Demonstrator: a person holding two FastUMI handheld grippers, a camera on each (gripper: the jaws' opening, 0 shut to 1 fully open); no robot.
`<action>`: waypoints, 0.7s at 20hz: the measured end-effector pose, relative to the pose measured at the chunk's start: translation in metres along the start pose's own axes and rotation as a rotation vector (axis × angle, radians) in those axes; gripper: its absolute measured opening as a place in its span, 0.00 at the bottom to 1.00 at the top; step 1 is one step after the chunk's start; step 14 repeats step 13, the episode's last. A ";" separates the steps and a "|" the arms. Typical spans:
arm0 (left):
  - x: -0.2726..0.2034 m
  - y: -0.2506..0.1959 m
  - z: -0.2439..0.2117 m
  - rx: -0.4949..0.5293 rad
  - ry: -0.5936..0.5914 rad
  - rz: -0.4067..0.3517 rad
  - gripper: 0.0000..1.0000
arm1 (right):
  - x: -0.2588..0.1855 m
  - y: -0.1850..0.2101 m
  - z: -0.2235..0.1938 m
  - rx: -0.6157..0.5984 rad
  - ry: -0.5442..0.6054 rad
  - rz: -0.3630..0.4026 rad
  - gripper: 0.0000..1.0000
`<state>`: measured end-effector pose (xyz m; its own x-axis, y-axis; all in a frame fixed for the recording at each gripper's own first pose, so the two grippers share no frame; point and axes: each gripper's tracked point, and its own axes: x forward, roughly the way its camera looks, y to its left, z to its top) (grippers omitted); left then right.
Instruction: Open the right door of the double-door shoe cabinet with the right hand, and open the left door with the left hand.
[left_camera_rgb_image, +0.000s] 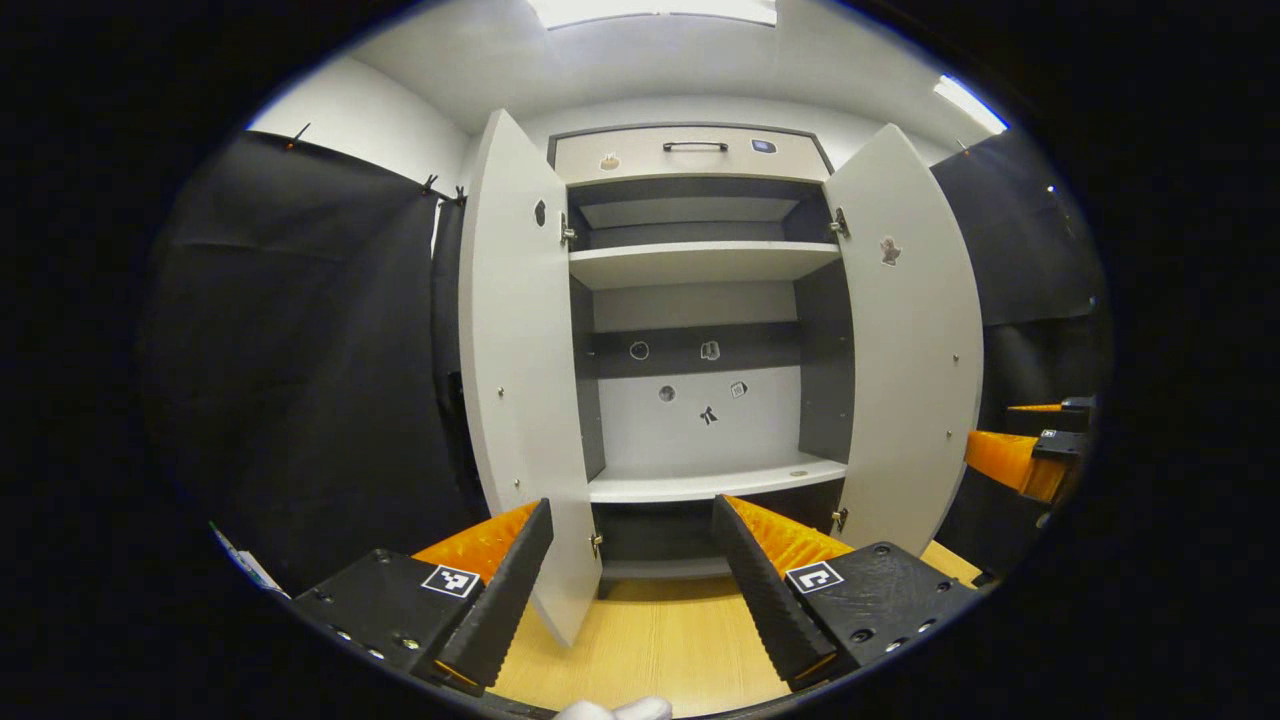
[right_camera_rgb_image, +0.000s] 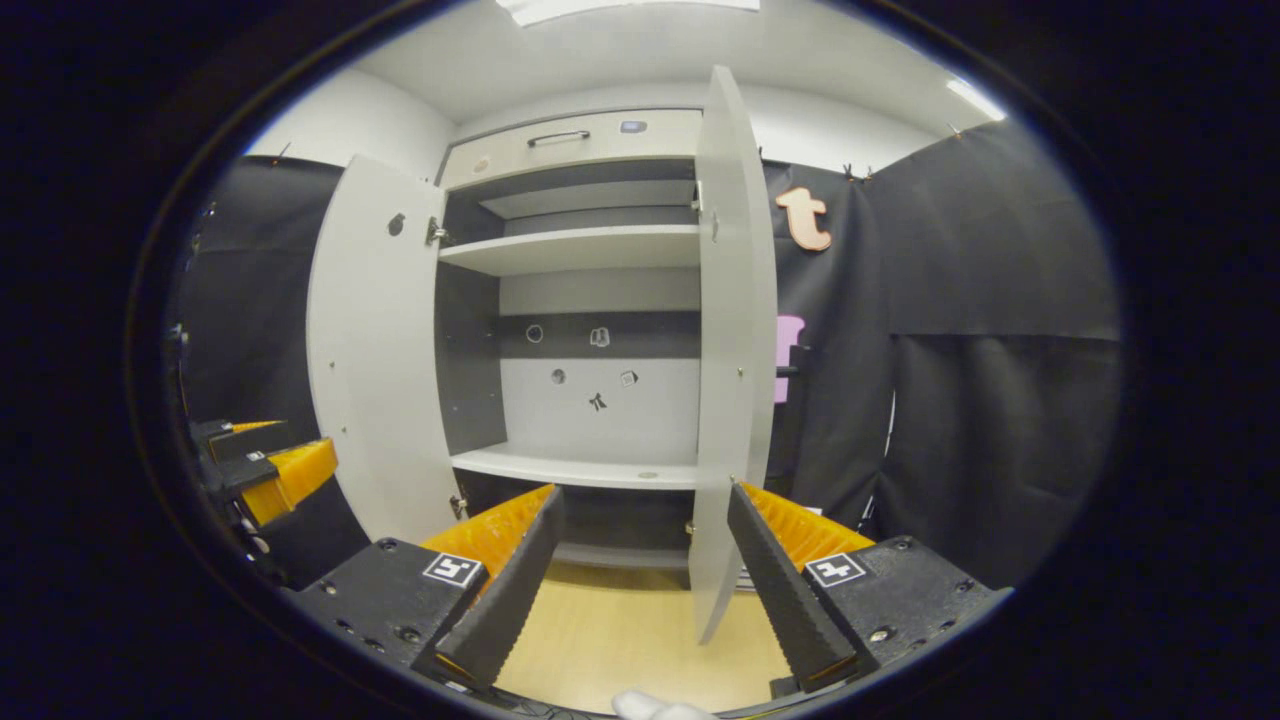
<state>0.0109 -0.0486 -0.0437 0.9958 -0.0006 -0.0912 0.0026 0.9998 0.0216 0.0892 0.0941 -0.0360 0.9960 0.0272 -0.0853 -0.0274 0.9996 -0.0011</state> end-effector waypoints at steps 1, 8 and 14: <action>-0.001 -0.002 -0.001 0.005 0.002 -0.002 0.95 | 0.000 0.000 -0.001 0.002 0.003 -0.001 1.00; -0.001 -0.001 0.013 0.018 -0.038 -0.005 0.95 | 0.000 0.001 0.001 0.014 -0.002 -0.010 1.00; 0.000 0.005 0.014 0.013 -0.039 -0.006 0.95 | 0.001 0.000 0.004 0.010 -0.012 -0.018 1.00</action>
